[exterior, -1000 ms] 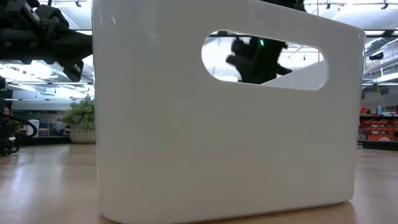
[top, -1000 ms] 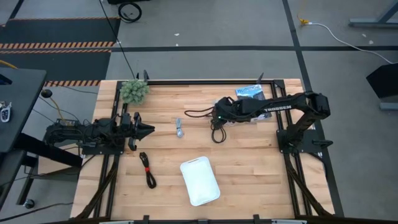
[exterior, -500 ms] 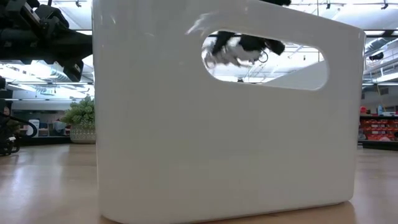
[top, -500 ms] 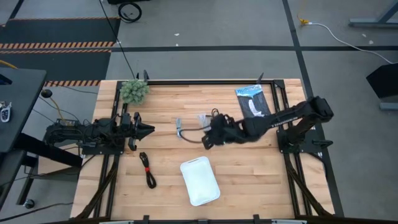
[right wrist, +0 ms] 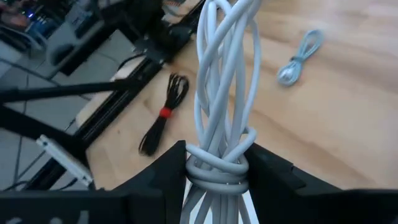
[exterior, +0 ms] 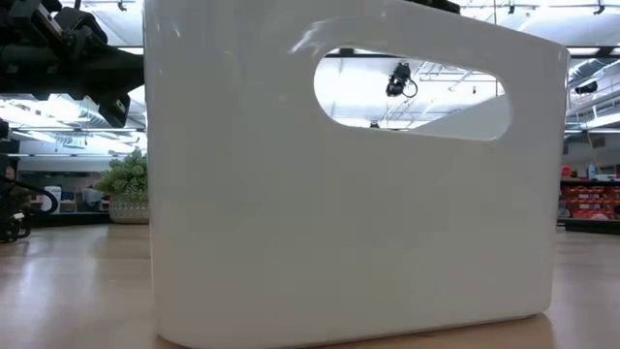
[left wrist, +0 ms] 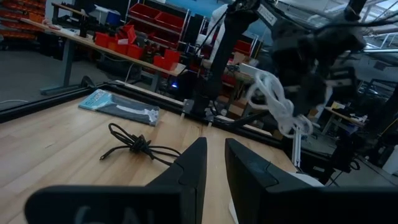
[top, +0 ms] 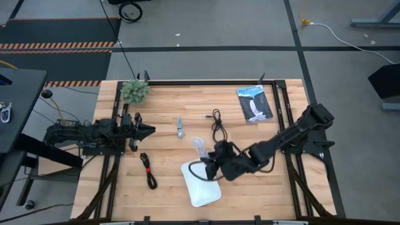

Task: Pick and place USB-C Cables
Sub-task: Put the white charger cable into the white bin

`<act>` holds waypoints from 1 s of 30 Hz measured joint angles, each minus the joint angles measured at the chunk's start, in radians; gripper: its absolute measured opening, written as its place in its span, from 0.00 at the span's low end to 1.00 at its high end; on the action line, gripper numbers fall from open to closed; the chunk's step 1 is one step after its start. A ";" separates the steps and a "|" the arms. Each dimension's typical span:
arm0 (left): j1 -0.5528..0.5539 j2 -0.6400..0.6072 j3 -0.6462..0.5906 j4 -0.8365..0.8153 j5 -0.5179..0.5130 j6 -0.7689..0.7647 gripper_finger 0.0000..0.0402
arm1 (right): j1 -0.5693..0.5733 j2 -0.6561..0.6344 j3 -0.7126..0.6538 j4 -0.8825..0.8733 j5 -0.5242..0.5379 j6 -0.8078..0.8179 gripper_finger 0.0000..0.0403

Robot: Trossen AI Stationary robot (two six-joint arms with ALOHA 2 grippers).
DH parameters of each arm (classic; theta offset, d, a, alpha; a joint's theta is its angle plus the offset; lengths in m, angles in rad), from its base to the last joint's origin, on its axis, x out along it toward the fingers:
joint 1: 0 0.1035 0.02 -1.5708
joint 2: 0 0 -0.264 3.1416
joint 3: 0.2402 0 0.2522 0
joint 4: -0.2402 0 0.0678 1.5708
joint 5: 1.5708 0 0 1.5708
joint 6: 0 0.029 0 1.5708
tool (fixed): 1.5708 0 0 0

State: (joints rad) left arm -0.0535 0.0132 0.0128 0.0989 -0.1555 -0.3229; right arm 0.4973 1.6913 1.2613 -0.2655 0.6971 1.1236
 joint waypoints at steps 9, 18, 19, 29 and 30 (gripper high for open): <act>0.000 0.006 0.000 0.000 0.000 0.000 0.17 | 0.049 0.155 0.074 0.115 -0.009 0.027 0.38; 0.000 0.006 0.000 0.001 0.000 0.000 0.17 | 0.061 0.333 0.417 -0.196 -0.019 0.108 0.38; 0.000 0.006 0.000 0.001 0.000 0.000 0.17 | 0.061 0.356 0.468 -0.261 -0.024 0.128 0.38; 0.000 0.006 0.000 0.001 0.000 0.000 0.17 | 0.059 0.561 0.852 -0.681 -0.157 0.286 0.38; 0.000 0.006 0.000 0.001 0.000 0.000 0.17 | 0.056 0.575 0.871 -0.712 -0.174 0.304 0.38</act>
State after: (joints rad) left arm -0.0532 0.0196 0.0128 0.1001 -0.1558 -0.3229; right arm 0.5537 2.2658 2.1321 -0.9779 0.5232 1.4276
